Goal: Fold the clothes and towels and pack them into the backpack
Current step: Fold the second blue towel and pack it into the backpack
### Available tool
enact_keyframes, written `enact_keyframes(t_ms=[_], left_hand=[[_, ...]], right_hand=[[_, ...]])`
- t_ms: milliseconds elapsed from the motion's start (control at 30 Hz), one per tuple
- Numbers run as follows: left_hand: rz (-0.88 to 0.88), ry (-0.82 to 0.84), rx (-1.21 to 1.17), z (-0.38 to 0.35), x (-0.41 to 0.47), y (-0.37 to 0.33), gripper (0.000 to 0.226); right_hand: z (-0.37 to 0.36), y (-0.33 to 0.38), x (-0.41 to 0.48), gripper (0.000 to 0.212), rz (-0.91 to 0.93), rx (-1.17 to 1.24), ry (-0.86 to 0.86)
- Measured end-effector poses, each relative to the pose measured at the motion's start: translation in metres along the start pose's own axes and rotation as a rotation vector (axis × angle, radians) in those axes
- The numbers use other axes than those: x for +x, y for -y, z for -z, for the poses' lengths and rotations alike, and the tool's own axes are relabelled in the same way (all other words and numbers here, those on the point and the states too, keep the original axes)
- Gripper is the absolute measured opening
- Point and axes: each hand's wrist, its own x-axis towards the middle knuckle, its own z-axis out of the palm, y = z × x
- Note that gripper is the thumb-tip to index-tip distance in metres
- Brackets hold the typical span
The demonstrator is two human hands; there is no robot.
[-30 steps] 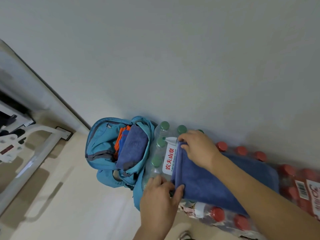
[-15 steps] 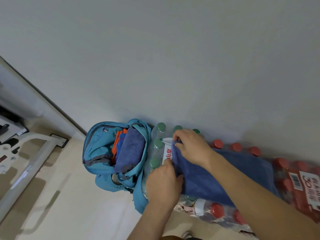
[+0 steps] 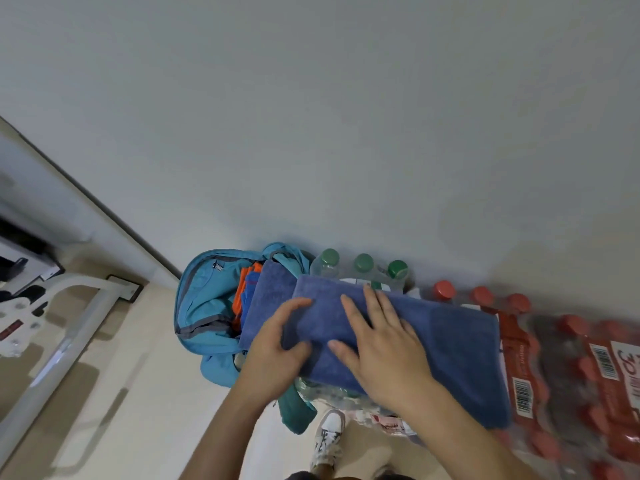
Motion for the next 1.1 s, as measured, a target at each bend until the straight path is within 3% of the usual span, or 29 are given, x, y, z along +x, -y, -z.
enact_keyframes(t_ms=[67,133,300,433,567,900,1000,1100], left_hand=[[0.061,0.058,-0.106,0.002,0.009,-0.005,0.039],[0.05,0.053,-0.072,0.0,0.017,-0.007,0.037],[-0.061,-0.197,0.01,0.019,0.016,-0.003,0.05],[0.041,-0.335,0.062,0.048,0.009,0.01,0.05],[0.088,-0.418,0.115,0.072,0.008,0.016,0.052],[-0.019,-0.27,0.111,0.083,-0.001,-0.03,0.061],[-0.066,-0.183,0.272,0.077,0.002,-0.052,0.069],[-0.154,-0.116,0.462,0.057,0.005,-0.074,0.077]], right_hand=[[-0.015,-0.001,-0.001,0.071,-0.052,0.004,0.025],[-0.022,-0.002,0.002,0.069,-0.057,-0.004,0.003],[-0.024,0.014,0.018,0.065,0.061,0.027,-0.086],[-0.026,0.046,0.039,0.063,0.17,0.02,-0.101],[-0.031,0.049,0.038,0.067,0.053,0.015,-0.143],[-0.035,0.044,0.04,0.074,0.085,0.058,-0.083],[-0.018,0.037,0.034,0.075,0.15,0.34,-0.035],[0.027,0.036,0.014,0.043,0.043,1.222,0.112]])
